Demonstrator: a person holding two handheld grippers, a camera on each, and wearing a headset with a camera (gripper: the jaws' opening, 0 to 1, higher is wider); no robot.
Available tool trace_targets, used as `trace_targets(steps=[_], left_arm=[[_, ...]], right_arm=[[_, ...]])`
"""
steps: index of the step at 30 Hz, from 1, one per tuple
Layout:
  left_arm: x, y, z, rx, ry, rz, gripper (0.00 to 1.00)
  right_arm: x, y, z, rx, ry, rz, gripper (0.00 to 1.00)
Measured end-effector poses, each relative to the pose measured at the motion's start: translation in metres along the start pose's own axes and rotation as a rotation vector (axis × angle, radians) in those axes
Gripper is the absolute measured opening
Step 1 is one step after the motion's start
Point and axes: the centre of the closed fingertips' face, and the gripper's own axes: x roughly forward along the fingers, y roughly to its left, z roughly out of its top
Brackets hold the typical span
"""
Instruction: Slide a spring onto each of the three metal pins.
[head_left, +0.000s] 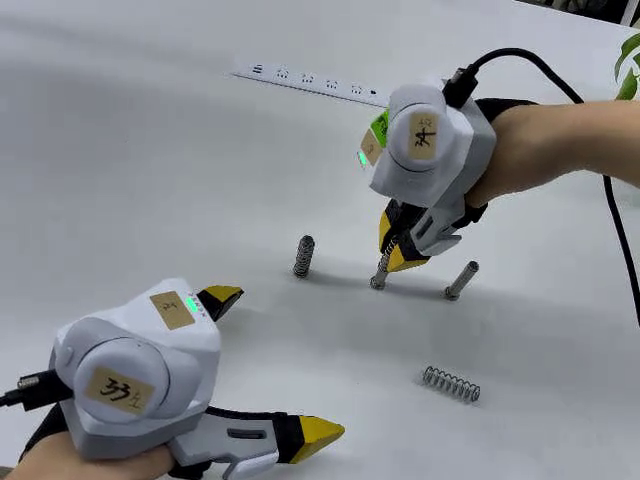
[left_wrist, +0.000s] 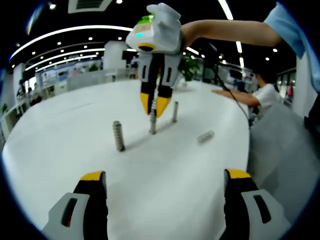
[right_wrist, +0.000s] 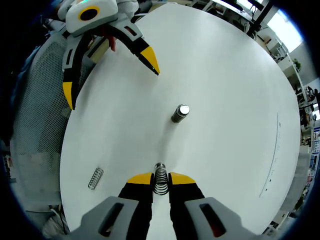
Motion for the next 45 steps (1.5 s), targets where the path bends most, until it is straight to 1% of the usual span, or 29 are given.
trace_targets(steps=[6,7,12,18,19,20,23,29,31,34,35,37,41,45], left_arm=[[0.0,0.003,0.001,-0.001,0.0,0.006,1.0],[0.0,0.003,0.001,-0.001,0.0,0.006,1.0],[0.001,0.002,-0.001,0.0,0.009,-0.002,1.0],[0.003,0.0,-0.003,0.004,0.018,-0.012,1.0],[0.003,0.0,-0.003,0.004,0.018,-0.013,1.0],[0.003,0.0,-0.003,0.004,0.018,-0.013,1.0],[0.003,0.0,-0.003,0.0,0.018,-0.013,1.0],[0.004,0.0,-0.004,0.002,0.022,-0.016,1.0],[0.004,0.001,-0.004,0.001,0.022,-0.015,1.0],[0.003,0.002,-0.003,0.002,0.019,-0.013,1.0],[0.003,0.002,-0.002,0.003,0.019,-0.012,1.0],[0.003,0.002,-0.001,0.006,0.018,-0.011,1.0],[0.003,0.002,0.002,0.011,0.013,-0.01,1.0],[0.005,0.001,0.005,0.017,0.008,-0.018,1.0]], right_arm=[[0.005,0.003,0.001,-0.009,0.011,0.011,0.13],[0.009,0.002,-0.001,-0.01,0.016,0.012,0.13],[0.014,0.002,-0.001,-0.012,0.023,0.018,0.13],[0.017,0.003,0.0,-0.006,0.019,0.024,0.13],[0.017,0.005,0.002,0.006,0.005,0.031,0.13],[0.017,0.006,0.003,0.01,0.002,0.032,0.13],[0.018,0.007,0.002,0.002,0.009,0.03,0.13],[0.018,0.006,0.001,0.007,0.004,0.025,0.15],[0.019,0.004,0.0,0.008,-0.004,0.021,0.18],[0.019,0.002,0.0,0.017,-0.027,0.007,0.25],[0.018,0.0,0.001,0.025,-0.039,-0.007,0.29],[0.017,0.0,-0.002,0.034,-0.05,-0.015,0.34],[0.014,0.0,-0.005,0.062,-0.085,-0.047,0.52],[0.005,0.0,0.0,0.107,-0.165,-0.09,0.64]])
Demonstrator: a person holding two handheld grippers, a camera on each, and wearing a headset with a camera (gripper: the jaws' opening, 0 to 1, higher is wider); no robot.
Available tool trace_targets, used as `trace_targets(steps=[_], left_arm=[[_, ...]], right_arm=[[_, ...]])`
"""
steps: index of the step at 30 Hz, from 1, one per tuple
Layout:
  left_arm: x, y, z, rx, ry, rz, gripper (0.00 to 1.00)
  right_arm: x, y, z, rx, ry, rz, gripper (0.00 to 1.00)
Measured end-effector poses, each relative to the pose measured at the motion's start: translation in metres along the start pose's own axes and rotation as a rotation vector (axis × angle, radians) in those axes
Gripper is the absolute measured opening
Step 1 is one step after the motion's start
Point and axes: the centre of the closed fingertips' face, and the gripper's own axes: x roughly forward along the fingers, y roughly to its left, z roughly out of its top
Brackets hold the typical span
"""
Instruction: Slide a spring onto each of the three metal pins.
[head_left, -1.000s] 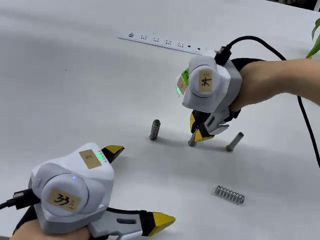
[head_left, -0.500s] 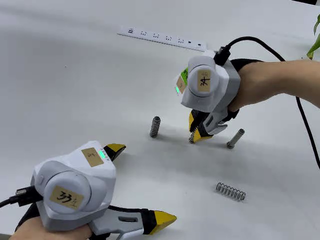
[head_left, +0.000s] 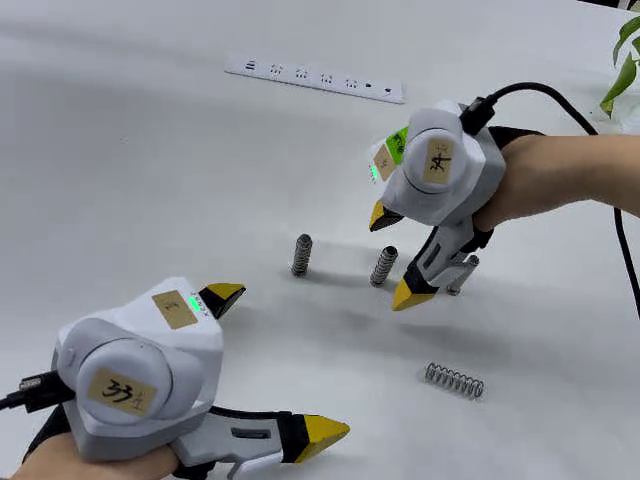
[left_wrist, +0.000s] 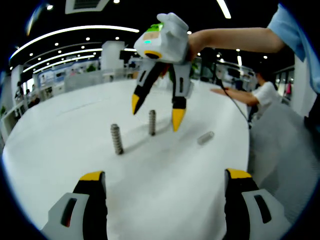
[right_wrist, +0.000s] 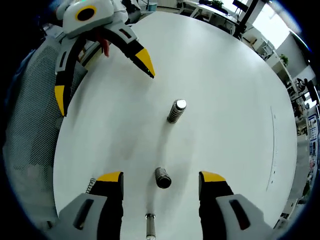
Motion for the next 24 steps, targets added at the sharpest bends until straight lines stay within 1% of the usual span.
trace_targets(steps=[2,4,6,8,9,11,13,17,19,21,22,24], left_arm=[[0.001,-0.001,0.001,0.001,-0.001,-0.007,1.0],[0.002,-0.003,0.001,0.002,0.0,-0.016,1.0],[0.003,-0.004,0.0,0.011,0.01,-0.023,1.0],[0.004,-0.007,-0.001,0.035,0.03,-0.036,1.0],[0.004,-0.007,0.001,0.05,0.026,-0.037,1.0],[0.004,-0.006,0.003,0.038,0.018,-0.033,1.0],[0.003,-0.006,0.004,0.022,0.009,-0.028,1.0],[0.003,-0.006,0.003,0.028,0.02,-0.028,1.0],[0.002,-0.006,0.003,0.034,0.023,-0.029,1.0],[0.002,-0.005,0.003,0.04,0.029,-0.03,1.0],[0.002,-0.004,0.004,0.045,0.029,-0.028,1.0],[0.001,-0.002,0.005,0.048,0.029,-0.024,1.0]], right_arm=[[-0.004,0.002,0.002,0.022,-0.035,-0.015,0.71],[-0.007,0.003,0.002,0.048,-0.057,-0.028,0.76],[-0.012,0.005,0.001,0.078,-0.083,-0.05,0.81],[-0.02,0.006,0.002,0.114,-0.121,-0.089,0.85],[-0.024,0.01,0.002,0.14,-0.144,-0.098,0.88],[-0.029,0.019,-0.001,0.156,-0.161,-0.095,0.92],[-0.034,0.024,-0.008,0.17,-0.161,-0.117,0.93],[-0.042,0.031,-0.016,0.255,-0.214,-0.172,0.97],[-0.045,0.033,-0.021,0.283,-0.227,-0.188,0.99],[-0.049,0.036,-0.028,0.305,-0.241,-0.211,0.99],[-0.05,0.037,-0.032,0.329,-0.246,-0.224,0.99],[-0.054,0.04,-0.035,0.356,-0.267,-0.242,0.99]])
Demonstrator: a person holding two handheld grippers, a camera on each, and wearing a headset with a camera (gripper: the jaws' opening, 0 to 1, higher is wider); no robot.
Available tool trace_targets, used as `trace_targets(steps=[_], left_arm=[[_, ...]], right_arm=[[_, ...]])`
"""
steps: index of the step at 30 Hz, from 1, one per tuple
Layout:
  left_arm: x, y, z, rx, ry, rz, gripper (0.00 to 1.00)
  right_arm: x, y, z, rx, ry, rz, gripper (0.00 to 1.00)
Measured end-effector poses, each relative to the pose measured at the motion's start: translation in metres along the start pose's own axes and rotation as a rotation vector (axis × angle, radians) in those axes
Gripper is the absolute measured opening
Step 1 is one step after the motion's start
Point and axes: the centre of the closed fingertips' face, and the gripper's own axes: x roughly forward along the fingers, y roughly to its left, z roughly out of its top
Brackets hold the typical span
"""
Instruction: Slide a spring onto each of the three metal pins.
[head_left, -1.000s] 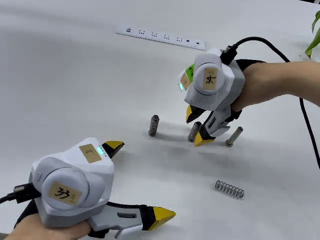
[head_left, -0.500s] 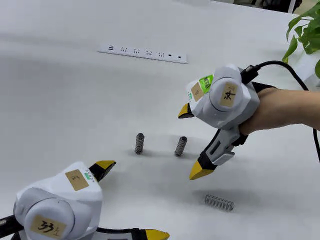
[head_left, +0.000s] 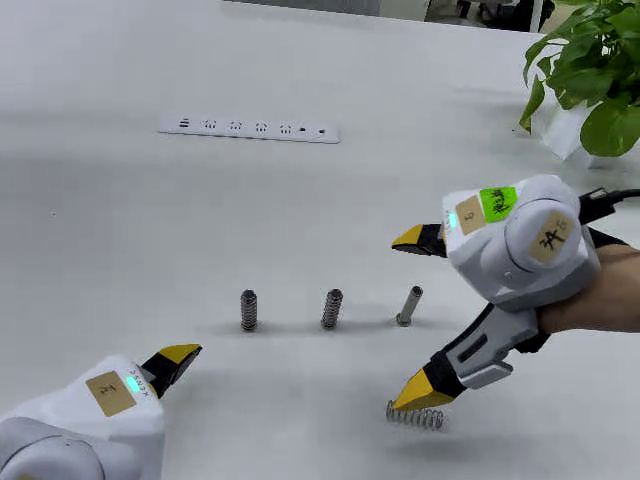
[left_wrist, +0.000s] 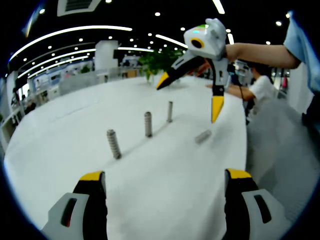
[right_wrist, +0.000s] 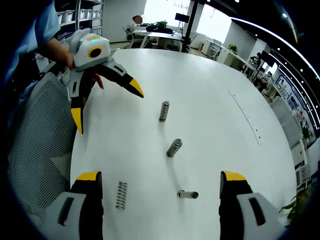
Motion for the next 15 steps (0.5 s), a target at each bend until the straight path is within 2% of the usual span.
trace_targets(steps=[7,15], left_arm=[[-0.001,0.001,0.002,0.011,0.006,0.005,1.0],[-0.001,0.002,0.006,0.021,0.006,0.011,1.0]], right_arm=[[-0.014,0.004,-0.01,0.073,-0.048,-0.051,0.99],[-0.026,0.009,-0.021,0.122,-0.077,-0.104,0.99]])
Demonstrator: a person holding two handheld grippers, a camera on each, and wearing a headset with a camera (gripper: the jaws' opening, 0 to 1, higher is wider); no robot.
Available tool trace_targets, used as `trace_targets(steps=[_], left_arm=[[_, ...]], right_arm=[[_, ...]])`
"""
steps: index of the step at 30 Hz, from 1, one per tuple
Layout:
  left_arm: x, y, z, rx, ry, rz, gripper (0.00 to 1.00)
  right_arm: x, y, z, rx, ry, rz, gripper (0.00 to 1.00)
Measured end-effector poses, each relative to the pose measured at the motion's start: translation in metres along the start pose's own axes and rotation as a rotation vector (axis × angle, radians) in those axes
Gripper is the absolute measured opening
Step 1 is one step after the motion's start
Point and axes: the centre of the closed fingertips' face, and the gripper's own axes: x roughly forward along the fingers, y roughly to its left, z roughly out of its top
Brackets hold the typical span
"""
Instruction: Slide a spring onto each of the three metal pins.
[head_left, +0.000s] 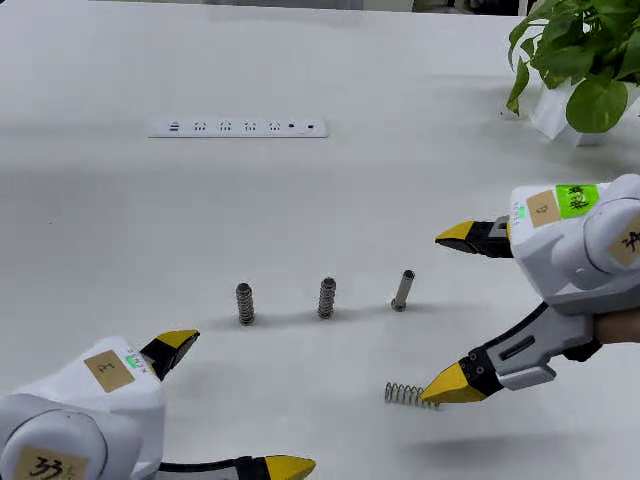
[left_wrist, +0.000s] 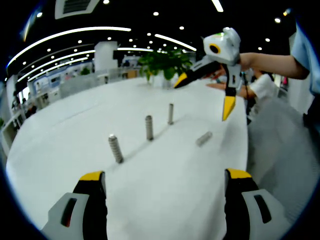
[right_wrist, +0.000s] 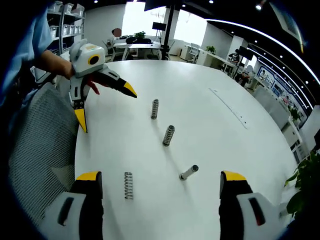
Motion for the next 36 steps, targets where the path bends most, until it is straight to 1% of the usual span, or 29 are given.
trace_targets(steps=[6,7,9,10,11,15,19,25,28,31,32,33,36], left_arm=[[-0.003,0.007,0.0,-0.024,0.004,0.017,1.0],[-0.004,0.008,0.0,-0.023,0.005,0.021,1.0],[-0.005,0.011,0.0,-0.018,0.013,0.025,1.0],[-0.005,0.011,0.0,-0.018,0.012,0.025,1.0],[-0.005,0.012,0.0,-0.018,0.013,0.024,1.0],[-0.006,0.014,0.0,-0.005,0.027,0.021,1.0],[-0.005,0.015,0.0,-0.001,0.033,0.014,1.0],[-0.003,0.011,0.001,0.008,0.043,-0.006,1.0],[-0.002,0.009,0.001,0.014,0.048,-0.016,1.0],[-0.001,0.005,0.002,0.02,0.051,-0.033,1.0],[-0.001,0.004,0.002,0.021,0.051,-0.04,1.0],[0.001,0.0,0.002,0.027,0.052,-0.058,1.0],[0.005,-0.006,0.003,0.052,0.062,-0.076,1.0]], right_arm=[[-0.01,0.005,-0.012,0.043,-0.023,-0.034,0.99],[-0.012,0.006,-0.014,0.051,-0.027,-0.039,0.99],[-0.015,0.0,-0.023,0.076,-0.035,-0.051,0.99],[-0.016,0.0,-0.027,0.085,-0.037,-0.057,0.99],[-0.017,0.001,-0.028,0.089,-0.037,-0.059,0.99],[-0.023,0.005,-0.042,0.13,-0.041,-0.089,0.99],[-0.03,0.008,-0.053,0.171,-0.043,-0.108,0.99],[-0.039,0.011,-0.072,0.216,-0.034,-0.137,0.99],[-0.042,0.012,-0.077,0.236,-0.035,-0.148,0.99],[-0.042,0.014,-0.077,0.258,-0.046,-0.155,0.99],[-0.041,0.016,-0.076,0.256,-0.05,-0.149,0.99],[-0.04,0.018,-0.075,0.256,-0.054,-0.151,0.99],[-0.037,0.02,-0.074,0.265,-0.059,-0.148,0.99]])
